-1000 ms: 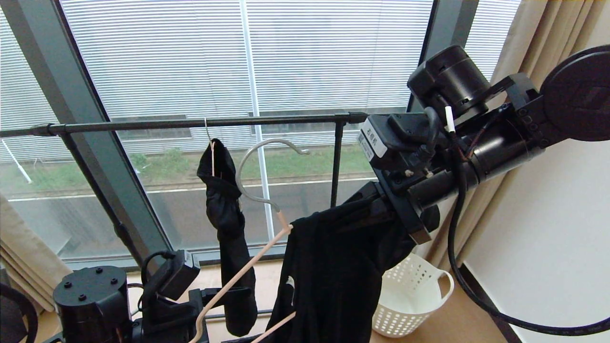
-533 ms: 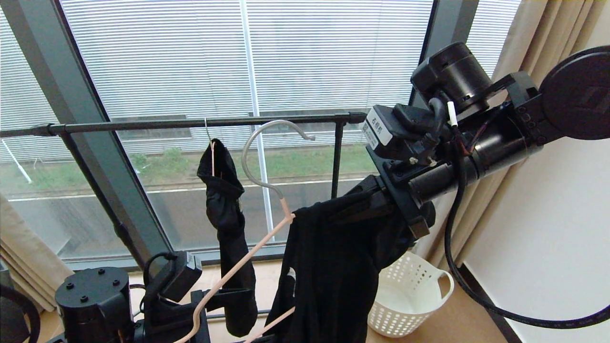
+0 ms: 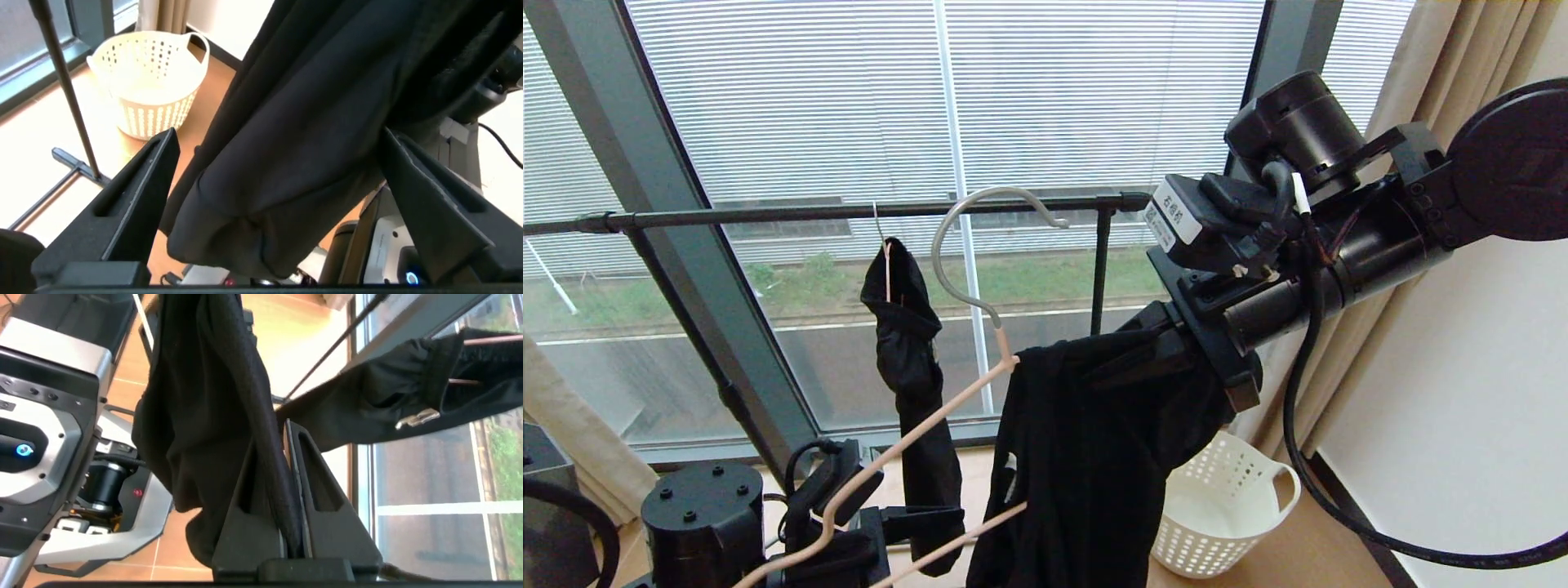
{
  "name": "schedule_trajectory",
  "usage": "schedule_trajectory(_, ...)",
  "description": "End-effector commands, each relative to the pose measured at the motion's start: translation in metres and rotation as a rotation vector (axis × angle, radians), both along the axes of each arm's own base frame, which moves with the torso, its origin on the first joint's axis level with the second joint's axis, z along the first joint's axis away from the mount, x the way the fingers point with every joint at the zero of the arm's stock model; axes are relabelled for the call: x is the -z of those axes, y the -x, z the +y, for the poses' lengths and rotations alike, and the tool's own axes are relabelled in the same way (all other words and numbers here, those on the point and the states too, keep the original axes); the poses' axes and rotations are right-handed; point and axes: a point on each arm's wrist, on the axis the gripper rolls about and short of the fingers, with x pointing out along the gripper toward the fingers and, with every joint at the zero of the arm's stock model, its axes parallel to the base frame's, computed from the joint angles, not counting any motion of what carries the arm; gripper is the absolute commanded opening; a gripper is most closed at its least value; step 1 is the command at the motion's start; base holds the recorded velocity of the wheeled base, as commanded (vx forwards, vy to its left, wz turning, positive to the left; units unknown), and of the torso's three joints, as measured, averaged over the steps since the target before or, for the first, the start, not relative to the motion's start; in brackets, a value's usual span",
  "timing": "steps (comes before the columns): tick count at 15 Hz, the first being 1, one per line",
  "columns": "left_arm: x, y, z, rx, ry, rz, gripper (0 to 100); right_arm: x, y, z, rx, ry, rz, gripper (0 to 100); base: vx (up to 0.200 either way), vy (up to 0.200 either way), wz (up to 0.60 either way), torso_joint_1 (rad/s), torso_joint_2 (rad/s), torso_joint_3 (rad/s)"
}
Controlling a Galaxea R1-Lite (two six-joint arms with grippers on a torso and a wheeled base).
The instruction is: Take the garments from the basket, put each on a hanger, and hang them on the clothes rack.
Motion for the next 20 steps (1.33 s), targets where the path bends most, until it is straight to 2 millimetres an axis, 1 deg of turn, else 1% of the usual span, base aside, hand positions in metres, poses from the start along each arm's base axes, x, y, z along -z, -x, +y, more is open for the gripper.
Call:
schedule_trajectory(1,0.003,-0.001,-0.002,0.002,-0.007,0.010,0,0.000,0.000,0.001,-0.002,-0.002,0.004,0,0.000,0.000,0.00,0.000,0.00,0.000)
schedule_trajectory(2,0.005,-0.001,-0.005,0.003,-0.014,0.013,0,0.000,0.001,0.002,-0.008,-0.003,0.006,0,0.000,0.000,0.00,0.000,0.00,0.000)
schedule_trajectory(5,0.003,-0.001,-0.005,0.001,-0.009,0.008,0,0.001,0.002,0.001,-0.007,0.001,0.009,0,0.000,0.000,0.00,0.000,0.00,0.000)
schedule_trajectory(8,0.002,-0.003,0.000,-0.024,-0.002,-0.006,0,-0.003,0.002,-0.006,0.010,-0.003,0.002,0,0.000,0.000,0.00,0.000,0.00,0.000)
schedule_trajectory(10,0.002,-0.007,0.006,-0.056,-0.003,-0.004,0,-0.006,-0.001,-0.025,0.066,-0.005,0.000,0,0.000,0.000,0.00,0.000,0.00,0.000)
schedule_trajectory(12,0.000,-0.007,0.008,-0.065,0.002,-0.014,0,-0.008,-0.003,-0.043,0.115,-0.009,-0.005,0,0.000,0.000,0.00,0.000,0.00,0.000)
schedule_trajectory(14,-0.001,-0.008,0.009,-0.074,0.003,-0.017,0,-0.007,-0.006,-0.058,0.164,-0.004,-0.002,0,0.000,0.000,0.00,0.000,0.00,0.000)
schedule_trajectory(15,-0.001,-0.009,0.011,-0.079,0.005,-0.018,0,-0.005,-0.007,-0.064,0.183,-0.005,-0.004,0,0.000,0.000,0.00,0.000,0.00,0.000)
schedule_trajectory(16,-0.001,-0.009,0.011,-0.080,0.004,-0.018,0,-0.003,-0.008,-0.065,0.186,-0.005,-0.004,0,0.000,0.000,0.00,0.000,0.00,0.000)
schedule_trajectory(17,-0.003,-0.009,0.013,-0.090,0.008,-0.025,0,0.004,-0.010,-0.077,0.228,-0.019,-0.032,0,0.000,0.000,0.00,0.000,0.00,0.000)
schedule_trajectory(19,-0.004,-0.010,0.015,-0.099,0.010,-0.029,0,0.010,-0.011,-0.088,0.263,-0.028,-0.054,0,0.000,0.000,0.00,0.000,0.00,0.000)
schedule_trajectory(20,-0.004,-0.011,0.016,-0.104,0.011,-0.030,0,0.016,-0.011,-0.097,0.292,-0.029,-0.060,0,0.000,0.000,0.00,0.000,0.00,0.000)
